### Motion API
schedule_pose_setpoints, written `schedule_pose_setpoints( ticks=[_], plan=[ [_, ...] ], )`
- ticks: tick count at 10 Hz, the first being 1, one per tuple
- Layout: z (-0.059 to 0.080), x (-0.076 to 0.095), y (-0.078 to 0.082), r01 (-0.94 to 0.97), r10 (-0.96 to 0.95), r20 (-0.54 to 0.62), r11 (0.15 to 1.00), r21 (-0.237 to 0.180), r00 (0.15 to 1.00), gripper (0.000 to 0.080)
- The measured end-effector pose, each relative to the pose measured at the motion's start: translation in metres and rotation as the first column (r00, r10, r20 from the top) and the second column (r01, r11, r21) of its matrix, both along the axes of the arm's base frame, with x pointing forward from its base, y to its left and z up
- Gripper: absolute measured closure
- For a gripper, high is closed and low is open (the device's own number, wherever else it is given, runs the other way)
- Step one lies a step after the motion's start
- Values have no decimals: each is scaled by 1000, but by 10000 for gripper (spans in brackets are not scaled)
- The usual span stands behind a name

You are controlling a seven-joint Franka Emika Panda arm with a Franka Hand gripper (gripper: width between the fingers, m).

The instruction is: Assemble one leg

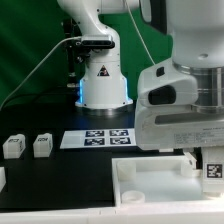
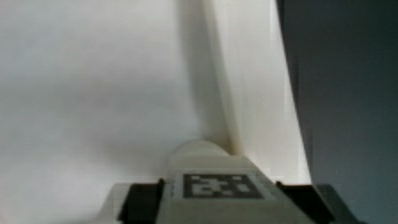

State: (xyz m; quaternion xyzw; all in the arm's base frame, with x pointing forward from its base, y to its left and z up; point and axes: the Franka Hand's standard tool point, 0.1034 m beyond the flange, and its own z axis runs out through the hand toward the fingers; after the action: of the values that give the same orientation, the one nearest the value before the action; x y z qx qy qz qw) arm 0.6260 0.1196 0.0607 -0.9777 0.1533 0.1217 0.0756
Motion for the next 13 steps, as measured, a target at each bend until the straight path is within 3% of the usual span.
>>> schedule_pose_setpoints(
  ticks=[1,2,4,5,7,9,10,11,12,13],
  plan=[
    [-4,0,0,104,-104,-3,995,10,995,507],
    [-4,1,1,301,-301,-31,954,-14,953,516],
    [-5,0,4,507,-512,-65,858,-78,856,523],
    [-5,0,6,668,-679,-88,733,-131,728,523],
    [-6,8,6,900,-914,-70,407,-158,401,523],
    [-6,6,7,900,-914,-65,406,-158,401,523],
    [-6,6,8,899,-913,-65,409,-158,403,351],
    [-6,6,8,896,-909,-65,416,-156,411,351],
    [-6,6,8,872,-883,-62,469,-139,465,200],
    [-1,5,7,854,-864,-74,504,-125,499,165]
  ],
)
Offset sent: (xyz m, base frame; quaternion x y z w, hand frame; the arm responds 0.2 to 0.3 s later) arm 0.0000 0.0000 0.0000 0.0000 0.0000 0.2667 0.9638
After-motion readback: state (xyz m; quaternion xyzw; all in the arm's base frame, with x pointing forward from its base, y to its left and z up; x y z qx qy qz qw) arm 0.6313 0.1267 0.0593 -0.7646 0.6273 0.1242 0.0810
